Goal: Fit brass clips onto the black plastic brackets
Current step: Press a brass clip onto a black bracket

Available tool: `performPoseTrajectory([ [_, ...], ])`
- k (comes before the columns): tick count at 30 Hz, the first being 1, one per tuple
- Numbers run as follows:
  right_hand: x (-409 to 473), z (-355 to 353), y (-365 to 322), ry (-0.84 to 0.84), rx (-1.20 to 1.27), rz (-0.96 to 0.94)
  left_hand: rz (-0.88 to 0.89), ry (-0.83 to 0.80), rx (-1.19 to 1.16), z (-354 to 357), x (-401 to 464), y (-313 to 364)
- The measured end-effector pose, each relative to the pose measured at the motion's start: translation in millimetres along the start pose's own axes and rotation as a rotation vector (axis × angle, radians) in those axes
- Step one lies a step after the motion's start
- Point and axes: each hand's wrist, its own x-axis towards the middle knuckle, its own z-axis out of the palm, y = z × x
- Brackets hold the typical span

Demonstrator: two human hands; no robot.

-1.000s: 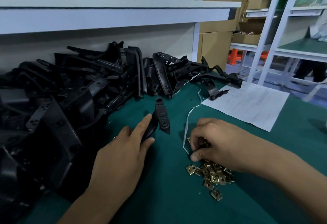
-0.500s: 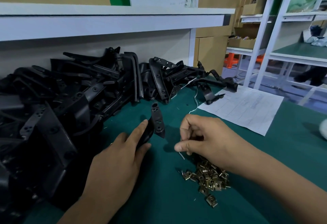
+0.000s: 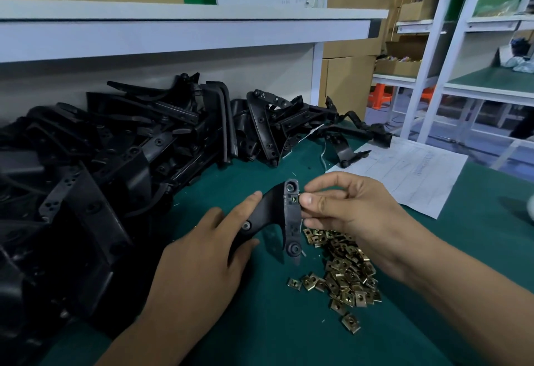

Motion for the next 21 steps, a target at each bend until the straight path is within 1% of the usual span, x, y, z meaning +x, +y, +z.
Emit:
performPoseTrajectory([
  [3,1.0,2.3,-0.2,-0.026,0.086,0.039,0.010,0.003,-0.013,-0.2,0.1,-0.7],
  [9,1.3,1.5,-2.5,-0.077,0.173,0.055,0.019,0.020,-0.041,-0.8,-1.2,-1.2],
  [16,1.0,2.2,-3.1,-0.120,0.216,0.090,0.047,0.032,-0.089,0.4,-1.5,-3.5],
  [21,0.8,2.6,-5.1,-0.121,0.169,0.087,0.057,0.019,-0.077,0.5,-1.7,-4.0],
])
